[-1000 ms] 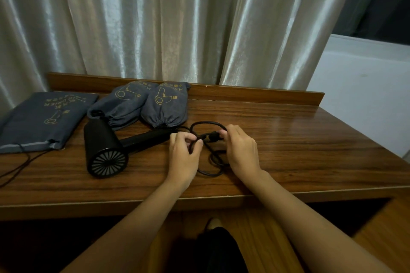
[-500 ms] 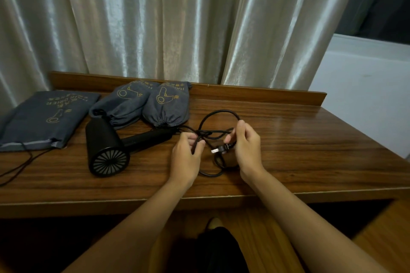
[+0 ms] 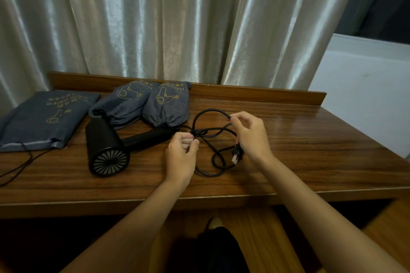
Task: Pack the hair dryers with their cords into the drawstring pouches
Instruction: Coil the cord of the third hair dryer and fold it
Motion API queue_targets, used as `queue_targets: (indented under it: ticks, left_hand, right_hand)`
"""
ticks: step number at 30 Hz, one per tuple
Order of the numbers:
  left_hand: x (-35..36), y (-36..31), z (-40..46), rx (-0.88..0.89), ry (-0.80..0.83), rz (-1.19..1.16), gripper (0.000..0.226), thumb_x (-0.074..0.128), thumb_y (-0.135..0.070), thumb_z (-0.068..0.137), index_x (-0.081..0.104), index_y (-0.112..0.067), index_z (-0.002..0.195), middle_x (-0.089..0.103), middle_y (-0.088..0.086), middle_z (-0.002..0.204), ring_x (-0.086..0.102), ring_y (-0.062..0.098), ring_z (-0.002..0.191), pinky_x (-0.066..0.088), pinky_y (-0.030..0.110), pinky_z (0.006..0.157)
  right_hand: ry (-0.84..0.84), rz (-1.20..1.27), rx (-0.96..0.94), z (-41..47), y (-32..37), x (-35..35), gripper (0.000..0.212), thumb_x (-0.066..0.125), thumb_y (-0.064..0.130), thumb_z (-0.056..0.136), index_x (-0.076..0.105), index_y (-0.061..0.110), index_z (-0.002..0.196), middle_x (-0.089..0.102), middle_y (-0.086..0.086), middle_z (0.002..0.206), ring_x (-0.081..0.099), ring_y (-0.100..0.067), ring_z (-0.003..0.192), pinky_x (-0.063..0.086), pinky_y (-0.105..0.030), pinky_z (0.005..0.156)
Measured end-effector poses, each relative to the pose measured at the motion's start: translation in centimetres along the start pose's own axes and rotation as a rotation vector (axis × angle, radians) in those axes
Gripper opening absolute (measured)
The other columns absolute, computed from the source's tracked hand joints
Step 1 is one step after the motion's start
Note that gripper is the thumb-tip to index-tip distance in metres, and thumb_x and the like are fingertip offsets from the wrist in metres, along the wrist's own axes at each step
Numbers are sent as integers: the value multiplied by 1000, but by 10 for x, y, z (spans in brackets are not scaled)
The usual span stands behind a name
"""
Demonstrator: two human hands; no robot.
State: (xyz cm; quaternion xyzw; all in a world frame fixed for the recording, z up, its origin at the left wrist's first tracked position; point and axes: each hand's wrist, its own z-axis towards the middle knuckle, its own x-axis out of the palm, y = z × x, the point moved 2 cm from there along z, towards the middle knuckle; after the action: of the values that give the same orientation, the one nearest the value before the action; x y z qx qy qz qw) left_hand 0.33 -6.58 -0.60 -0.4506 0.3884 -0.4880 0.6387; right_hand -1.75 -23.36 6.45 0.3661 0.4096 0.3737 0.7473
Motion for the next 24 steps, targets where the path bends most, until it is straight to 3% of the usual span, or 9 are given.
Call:
queue_targets:
  ticks: [3,5,8,10,13,16,19,21,24]
  left_hand:
    - [-2,0,0,-24,-29,-62,4,56,-16,97,59,-17,95,67,2,85,66,16,79,57,41,80]
    - [-3,1,0,-36,-29,-58,10,55,-12,97,59,-16,105,68,2,85,66,15,78,57,43,82]
    - [-2,1,2,-38,16,-7,37,51,-6,98,50,-15,134,67,4,86,65,15,79,55,34,82]
    - [-1,1,2,-18,54,55,42,48,-4,98,49,-16,138,64,10,88,62,19,82,49,31,87]
    - [3,-1,2,27,74,122,31,48,-6,99,59,-13,126,55,4,102,59,21,94,44,25,85]
    - [6,-3,1,13,100,97,20,49,-17,101,60,-15,117,52,-4,112,53,12,109,41,21,92]
    - [6,-1,2,-14,116,42,16,51,-27,100,62,-20,109,55,-6,111,53,7,106,39,18,89]
    - [4,-1,2,-9,103,5,8,56,-29,97,62,-27,101,57,-7,107,56,4,102,43,15,85]
    - [2,1,2,-5,75,-22,7,64,-24,93,64,-26,99,63,0,107,62,9,98,51,22,83]
  right_hand:
    - [26,-391,-175,6,10,-2,21,52,28,101,70,23,110,72,10,97,66,-3,81,54,-25,68]
    - [65,-590,-233,12,17,-5,23,52,32,101,69,26,115,72,9,106,66,-9,96,53,-31,80]
    - [235,-717,-246,19,28,-12,20,51,35,101,68,31,110,72,7,103,65,-15,97,52,-36,76]
    - [303,-791,-253,20,34,-14,14,50,34,101,64,34,103,69,8,91,64,-16,88,46,-33,67]
    - [318,-729,-223,23,41,-16,21,54,11,98,54,32,96,59,12,74,63,-13,75,54,-36,62]
    - [398,-453,-129,20,43,-11,40,47,-11,88,58,25,100,63,1,97,63,-16,89,56,-34,74]
    - [489,-325,-69,13,41,-1,29,50,7,97,64,28,112,61,8,115,55,-5,105,40,-22,81]
    - [575,-357,-70,9,38,3,22,50,23,99,67,29,112,59,14,109,52,5,99,34,-18,78]
    - [715,-232,-39,5,36,4,24,49,26,100,71,23,107,66,12,107,55,8,101,35,-17,86]
